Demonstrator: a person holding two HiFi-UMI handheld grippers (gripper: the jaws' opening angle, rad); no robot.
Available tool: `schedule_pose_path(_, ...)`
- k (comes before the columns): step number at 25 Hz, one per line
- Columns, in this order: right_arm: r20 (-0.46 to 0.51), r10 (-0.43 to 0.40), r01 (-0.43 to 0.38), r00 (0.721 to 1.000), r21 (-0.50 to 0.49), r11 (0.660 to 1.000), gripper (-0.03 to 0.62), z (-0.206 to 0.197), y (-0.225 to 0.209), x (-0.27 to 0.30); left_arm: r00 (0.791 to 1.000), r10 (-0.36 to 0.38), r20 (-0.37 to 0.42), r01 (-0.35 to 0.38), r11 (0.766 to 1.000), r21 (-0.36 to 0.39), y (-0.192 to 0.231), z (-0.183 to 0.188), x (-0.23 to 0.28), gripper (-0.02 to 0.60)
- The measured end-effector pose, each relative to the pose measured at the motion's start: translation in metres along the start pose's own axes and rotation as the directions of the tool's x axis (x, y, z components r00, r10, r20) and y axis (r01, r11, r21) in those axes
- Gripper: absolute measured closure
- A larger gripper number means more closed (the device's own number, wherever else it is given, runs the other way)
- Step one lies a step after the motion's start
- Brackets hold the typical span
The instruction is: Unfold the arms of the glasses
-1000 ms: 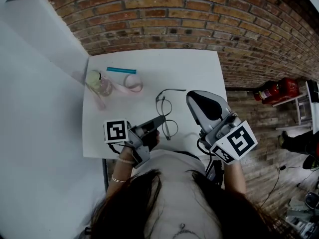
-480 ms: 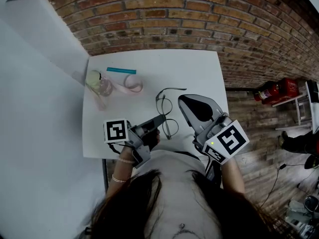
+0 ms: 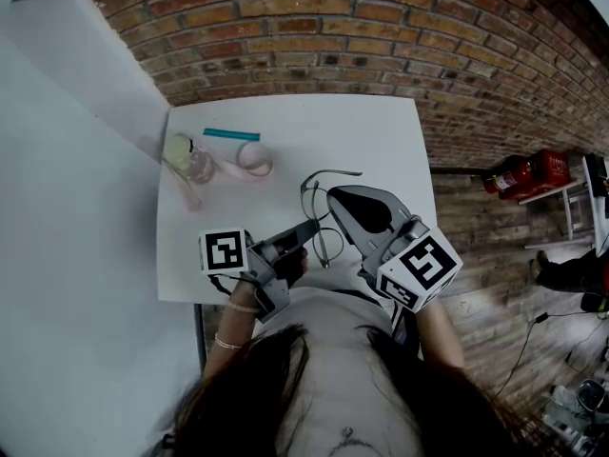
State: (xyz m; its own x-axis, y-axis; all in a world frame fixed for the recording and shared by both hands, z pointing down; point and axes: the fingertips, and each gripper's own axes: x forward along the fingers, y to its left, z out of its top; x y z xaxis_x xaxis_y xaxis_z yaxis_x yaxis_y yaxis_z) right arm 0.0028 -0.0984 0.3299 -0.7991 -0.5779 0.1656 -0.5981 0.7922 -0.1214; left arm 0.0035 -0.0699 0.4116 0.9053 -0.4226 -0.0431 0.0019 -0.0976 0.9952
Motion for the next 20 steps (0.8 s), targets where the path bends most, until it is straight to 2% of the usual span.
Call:
schedule_pose_path(14,-0.070,0.025,-0.018,0.997,0.104,0.994,0.586,-0.023,0.005,0.013,1.000,0.000,0.017,-0.001,1.000,0.019,-0.001,0.000,0.000,0.560)
schedule_pose_path(20,-0.107,0.037,-0.025,0.994,0.113,0.993,0.576,-0.030,0.008,0.017,1.000,-0.011,0.014,0.010,0.999,0.036,-0.004,-0.001,0.000,0.560)
